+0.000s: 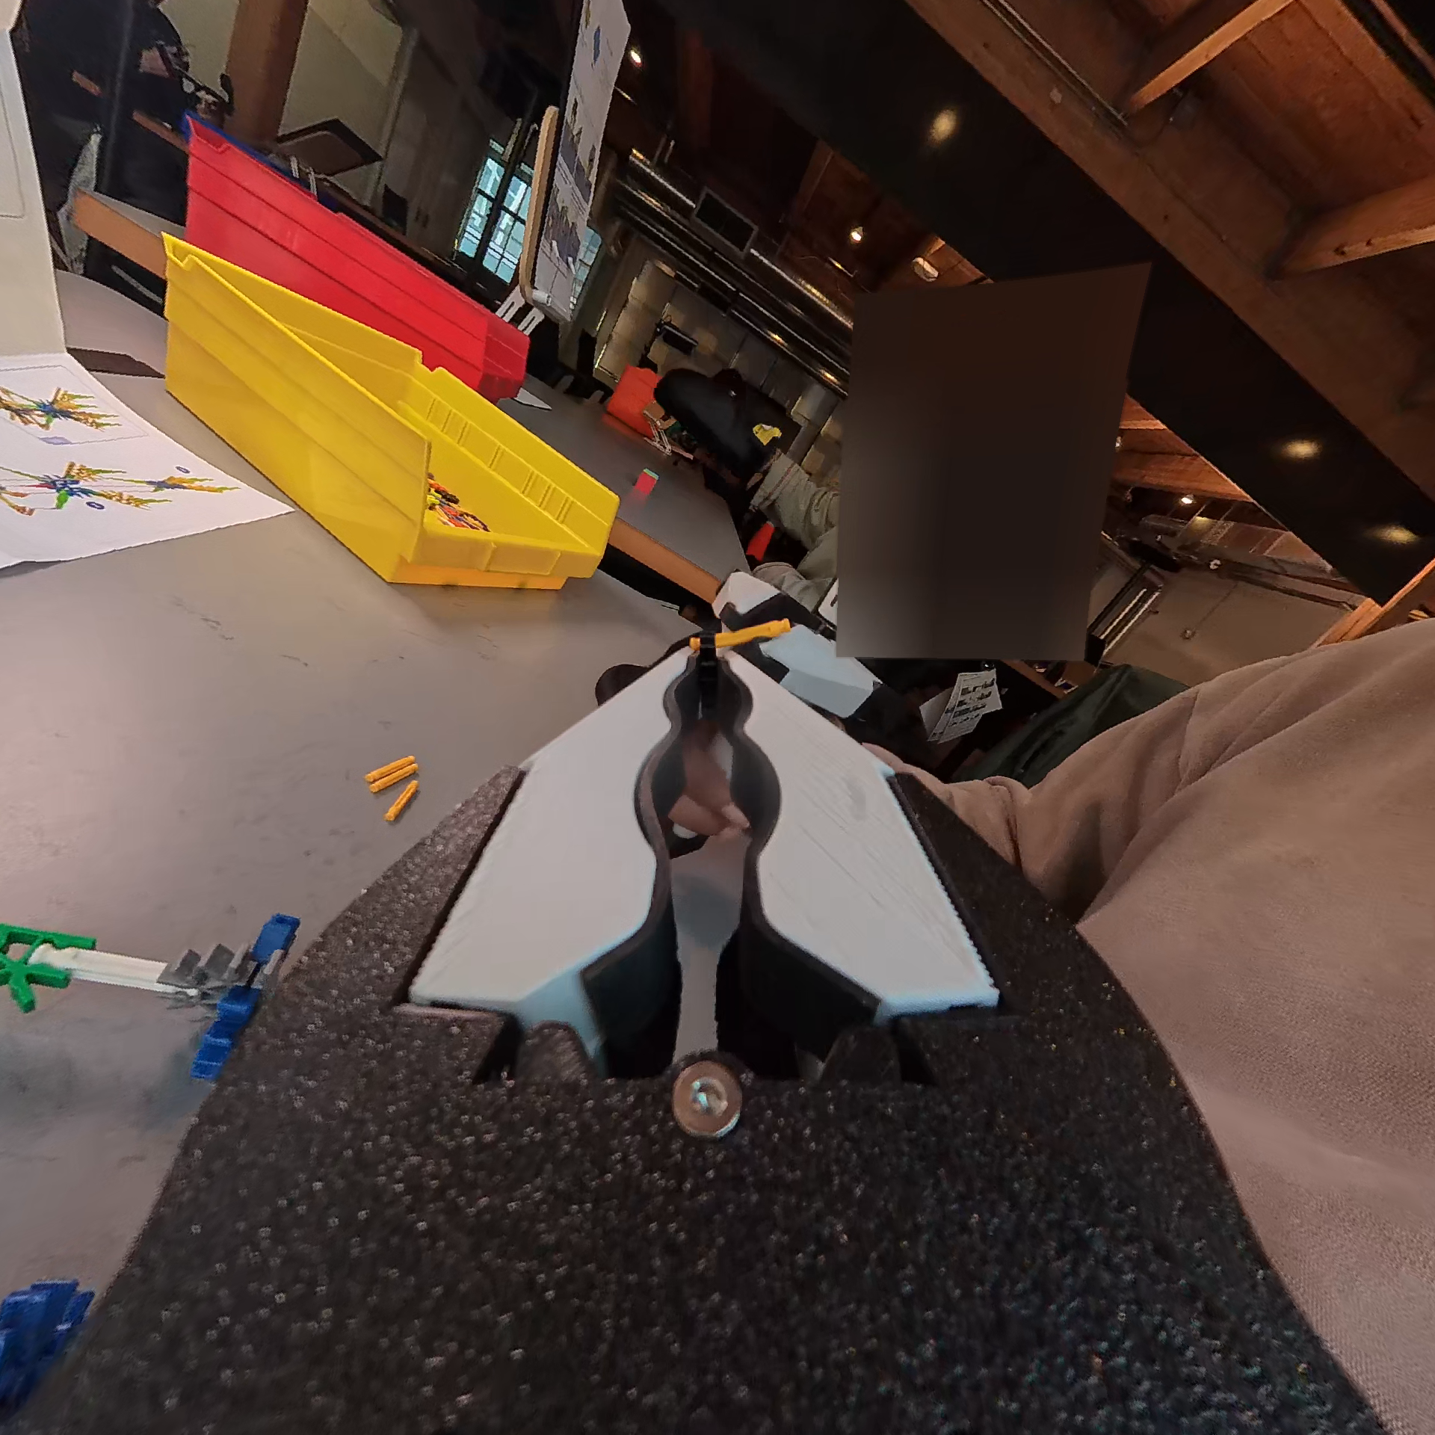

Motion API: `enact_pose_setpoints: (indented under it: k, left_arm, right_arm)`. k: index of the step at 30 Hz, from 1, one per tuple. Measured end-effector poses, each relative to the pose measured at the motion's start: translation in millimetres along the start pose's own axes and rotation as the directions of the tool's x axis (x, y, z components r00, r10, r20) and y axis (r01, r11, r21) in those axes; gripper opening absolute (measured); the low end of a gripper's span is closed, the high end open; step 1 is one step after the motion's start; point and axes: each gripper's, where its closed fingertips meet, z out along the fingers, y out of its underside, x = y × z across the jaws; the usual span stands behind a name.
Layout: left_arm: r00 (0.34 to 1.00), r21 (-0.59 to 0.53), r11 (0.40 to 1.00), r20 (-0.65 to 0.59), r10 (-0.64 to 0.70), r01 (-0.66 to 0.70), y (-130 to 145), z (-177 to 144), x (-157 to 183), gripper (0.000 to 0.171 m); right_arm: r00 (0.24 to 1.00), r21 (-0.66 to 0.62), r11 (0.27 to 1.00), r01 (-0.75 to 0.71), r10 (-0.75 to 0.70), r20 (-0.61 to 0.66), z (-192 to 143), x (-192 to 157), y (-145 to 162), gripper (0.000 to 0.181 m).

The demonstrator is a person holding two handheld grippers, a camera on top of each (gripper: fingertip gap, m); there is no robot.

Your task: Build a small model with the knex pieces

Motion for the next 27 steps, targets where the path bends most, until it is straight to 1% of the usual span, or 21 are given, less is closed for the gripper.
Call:
enact_pose_setpoints:
  k: [5, 12, 15, 17, 21, 24, 27]
  left_arm:
    - [0.999, -0.018, 0.999, 0.001, 0.036, -0.036, 3, 1, 2, 0.0]
    - [0.994, -0.056, 0.994, 0.036, 0.101, -0.099, 7, 2, 0, 0.0]
    - [0.994, -0.067, 0.992, 0.035, 0.107, -0.105, 9, 2, 0, 0.0]
    - [0.994, -0.072, 0.992, 0.032, 0.106, -0.103, 9, 3, 0, 0.0]
    - [0.995, -0.072, 0.994, 0.046, 0.089, -0.086, 8, 4, -4, 0.001]
    - [0.992, -0.063, 0.993, 0.063, 0.108, -0.105, 4, 2, -5, 0.002]
    - [0.991, -0.061, 0.992, 0.071, 0.116, -0.111, 1, 0, -5, 0.002]
  right_arm:
    - [0.996, -0.007, 0.997, -0.071, 0.072, 0.052, -3, -3, 2, 0.002]
    - [0.993, -0.028, 0.995, -0.093, 0.095, 0.068, -5, -4, 7, 0.002]
    - [0.989, -0.023, 0.992, -0.121, 0.122, 0.086, -6, -4, 8, 0.002]
    - [0.981, -0.003, 0.986, -0.165, 0.164, 0.098, -8, -3, 7, 0.003]
    - [0.997, -0.004, 0.997, -0.078, 0.078, 0.015, -8, 10, 6, 0.003]
    - [0.999, -0.066, 0.997, 0.029, -0.03, -0.015, -5, 11, 9, 0.004]
    - [0.994, -0.095, 0.991, 0.093, -0.098, -0.048, -2, 12, 7, 0.003]
